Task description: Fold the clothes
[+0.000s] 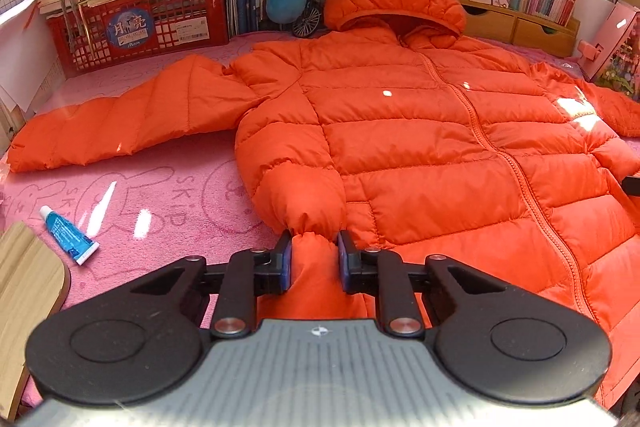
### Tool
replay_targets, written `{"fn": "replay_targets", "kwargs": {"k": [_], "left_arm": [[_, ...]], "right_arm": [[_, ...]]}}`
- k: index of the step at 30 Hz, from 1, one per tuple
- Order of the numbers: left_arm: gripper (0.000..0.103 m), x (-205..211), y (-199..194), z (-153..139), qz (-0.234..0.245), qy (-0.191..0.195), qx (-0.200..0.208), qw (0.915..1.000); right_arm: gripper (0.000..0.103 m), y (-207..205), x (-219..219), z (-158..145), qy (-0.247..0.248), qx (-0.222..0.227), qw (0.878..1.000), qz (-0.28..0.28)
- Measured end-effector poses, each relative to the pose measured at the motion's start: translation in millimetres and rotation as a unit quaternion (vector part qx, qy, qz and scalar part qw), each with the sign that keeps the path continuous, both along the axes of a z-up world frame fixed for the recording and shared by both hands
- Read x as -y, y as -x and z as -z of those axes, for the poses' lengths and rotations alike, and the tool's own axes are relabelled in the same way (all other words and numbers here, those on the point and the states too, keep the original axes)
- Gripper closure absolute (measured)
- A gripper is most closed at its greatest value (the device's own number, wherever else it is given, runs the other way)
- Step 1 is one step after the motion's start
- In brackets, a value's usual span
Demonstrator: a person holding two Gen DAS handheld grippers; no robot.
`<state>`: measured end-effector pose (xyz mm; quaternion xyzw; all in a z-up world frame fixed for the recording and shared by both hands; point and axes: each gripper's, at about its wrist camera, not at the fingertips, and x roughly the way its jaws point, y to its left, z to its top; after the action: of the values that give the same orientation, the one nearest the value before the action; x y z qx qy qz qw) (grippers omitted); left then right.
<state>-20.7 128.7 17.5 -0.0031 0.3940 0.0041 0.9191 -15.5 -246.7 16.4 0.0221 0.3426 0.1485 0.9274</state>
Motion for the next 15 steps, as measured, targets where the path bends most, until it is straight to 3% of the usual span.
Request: {"fn": "replay_targets", "kwargs": {"k": [8, 15], "left_arm": [[0.082, -2, 6, 13, -0.004, -0.011, -0.014, 0.9998], [0.082, 3, 8, 16, 0.008, -0.032, -0.015, 0.9994]], "right_arm": [[0.080, 6, 3, 17, 0.029, -0.021, 0.999, 0.012], [0.080, 6, 7, 19, 0.015, -0.025, 0.999, 0.014]]}}
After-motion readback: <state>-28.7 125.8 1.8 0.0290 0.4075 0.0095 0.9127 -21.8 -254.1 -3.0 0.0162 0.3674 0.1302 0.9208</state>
